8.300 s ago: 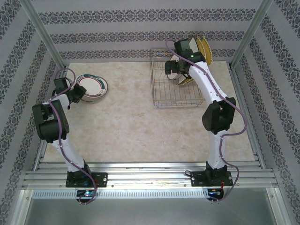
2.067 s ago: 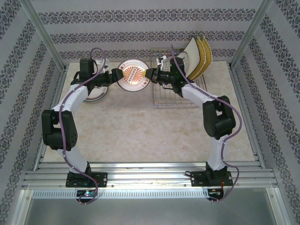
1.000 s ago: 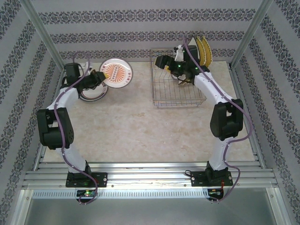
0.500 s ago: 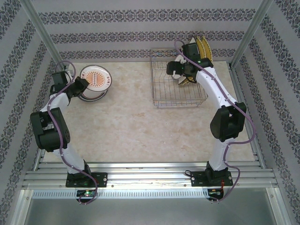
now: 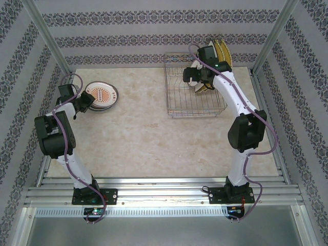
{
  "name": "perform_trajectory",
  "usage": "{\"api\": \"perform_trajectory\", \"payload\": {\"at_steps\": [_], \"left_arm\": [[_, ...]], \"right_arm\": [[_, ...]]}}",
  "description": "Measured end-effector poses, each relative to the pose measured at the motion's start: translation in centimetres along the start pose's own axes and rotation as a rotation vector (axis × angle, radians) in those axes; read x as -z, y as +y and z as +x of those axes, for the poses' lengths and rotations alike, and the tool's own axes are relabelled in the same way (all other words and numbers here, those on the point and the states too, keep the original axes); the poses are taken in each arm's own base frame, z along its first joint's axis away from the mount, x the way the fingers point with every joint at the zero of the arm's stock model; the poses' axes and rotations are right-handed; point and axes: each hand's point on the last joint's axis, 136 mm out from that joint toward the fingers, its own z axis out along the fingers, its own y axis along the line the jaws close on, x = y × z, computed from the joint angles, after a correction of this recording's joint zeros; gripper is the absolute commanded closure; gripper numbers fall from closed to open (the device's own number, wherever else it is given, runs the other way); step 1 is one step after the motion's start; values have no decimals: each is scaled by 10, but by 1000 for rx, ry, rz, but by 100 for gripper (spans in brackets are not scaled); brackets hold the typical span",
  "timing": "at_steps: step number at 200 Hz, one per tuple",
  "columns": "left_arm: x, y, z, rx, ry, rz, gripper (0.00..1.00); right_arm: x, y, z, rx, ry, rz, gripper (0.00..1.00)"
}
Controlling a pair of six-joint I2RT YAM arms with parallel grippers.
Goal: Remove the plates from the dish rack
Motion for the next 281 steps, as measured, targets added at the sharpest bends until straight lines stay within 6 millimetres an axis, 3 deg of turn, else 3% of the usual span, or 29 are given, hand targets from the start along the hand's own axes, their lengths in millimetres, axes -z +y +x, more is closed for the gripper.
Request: {"api": "perform_trajectory", "payload": {"at_steps": [21,38,95,141,192,228,251,281], "left_arm": [[0,1,-1,-7,-7,-7,100],[-2,3,-3,-16,-13,-14,90],[-10,16,-1,-42,-8,-47,79],[-9,32,4,-88,8,-126,59],[-3,35,-3,-175,15,-197,33],[8,42,-3,-216,29,-276,20],[21,41,-5,-262,41,-336,0],[42,14,-17,-355,24,-385,0]], "right_arm": [[-3,0,0,0,3,0,2],[-4,1,-1,1,4,1,2],[-10,2,-6,1,9,2,2],[-11,1,-13,5,4,17,2],[-24,-9,-26,28,-4,104,2],[-32,-19,-31,36,-8,167,2],[-36,-23,-33,44,-18,196,2],[-49,-26,-38,48,-35,213,2]]}}
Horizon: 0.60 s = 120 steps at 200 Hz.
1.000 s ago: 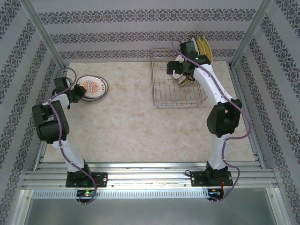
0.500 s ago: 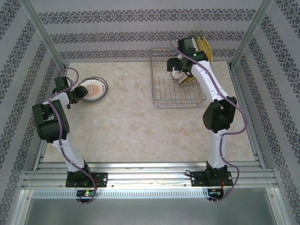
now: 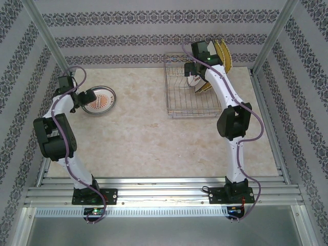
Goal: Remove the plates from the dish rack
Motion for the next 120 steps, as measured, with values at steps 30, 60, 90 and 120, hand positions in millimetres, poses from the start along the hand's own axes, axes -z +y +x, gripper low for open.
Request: {"api": "perform_trajectory", "payload": {"at_steps": [30,60,90,120], "left_arm": [[28,-30,-19,-116,-19,-23,0],[48,-65,-19,-234,19,-32,0],[52,-94,-11,-326,72,-21,0],[42,-101,6,-363,150,-24,0]], "right_arm": [[-17,3,-4,-4,-16,13,2],[-30,3,-9,-8,-30,36,2],[-38,3,-16,-22,-55,48,2],[-47,6,-23,-43,-77,50,2]]}}
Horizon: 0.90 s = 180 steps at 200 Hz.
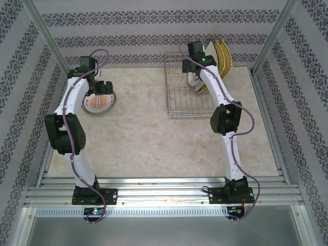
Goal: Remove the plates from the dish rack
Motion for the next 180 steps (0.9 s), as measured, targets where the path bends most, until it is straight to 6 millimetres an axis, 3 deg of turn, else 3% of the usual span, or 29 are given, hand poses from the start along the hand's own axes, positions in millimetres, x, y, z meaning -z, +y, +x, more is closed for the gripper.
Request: {"api": "perform_trajectory", "payload": {"at_steps": [46,97,133,152,180], "left_arm": [[-17,-12,13,-31,78,5,0],[-15,-21,10,-50,73,11,0],[-14,-21,9,-50,70,10,0],[-14,-21,9,-51,72,10,0],[-15,-21,8,-53,74,10,0]], "right_arm": [[-9,-3,-2,-18,-17,37,2],[-16,-8,-4,-42,-41,76,2],[-35,-15,17,-36,-14,119,2],[-35,-14,14,-49,-26,111,13],[-34,-17,7,-86,-33,87,44]]}}
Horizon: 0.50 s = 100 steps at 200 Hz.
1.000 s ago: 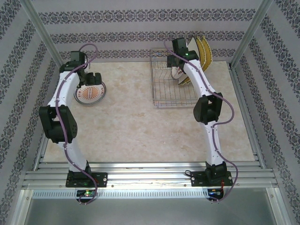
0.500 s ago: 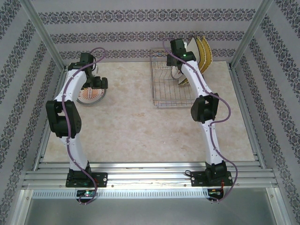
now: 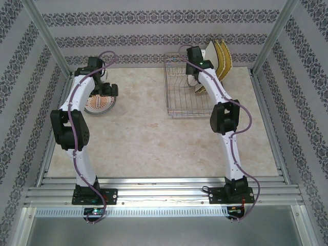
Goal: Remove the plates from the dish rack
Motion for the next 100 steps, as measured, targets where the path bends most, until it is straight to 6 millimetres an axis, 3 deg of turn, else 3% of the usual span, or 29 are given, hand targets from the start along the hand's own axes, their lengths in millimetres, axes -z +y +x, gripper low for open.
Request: {"api": "perform_trajectory", "payload": {"at_steps": [19,68,80,100], "left_arm": [[0,0,-1,-1,-1,-1,0],[0,1,0,-1,3,-7,0],[0,1,0,-1,3,-7,0],[0,1,0,-1,3,-7,0]], "right_arm": [[1,-2,-7,-26,-11,-16,63],[2,-4,-14,-53,-19,-34,95],[3,-5,-12,-36,-10,-29,100],[2,-6,-11,-31,-3,-28,100]]}}
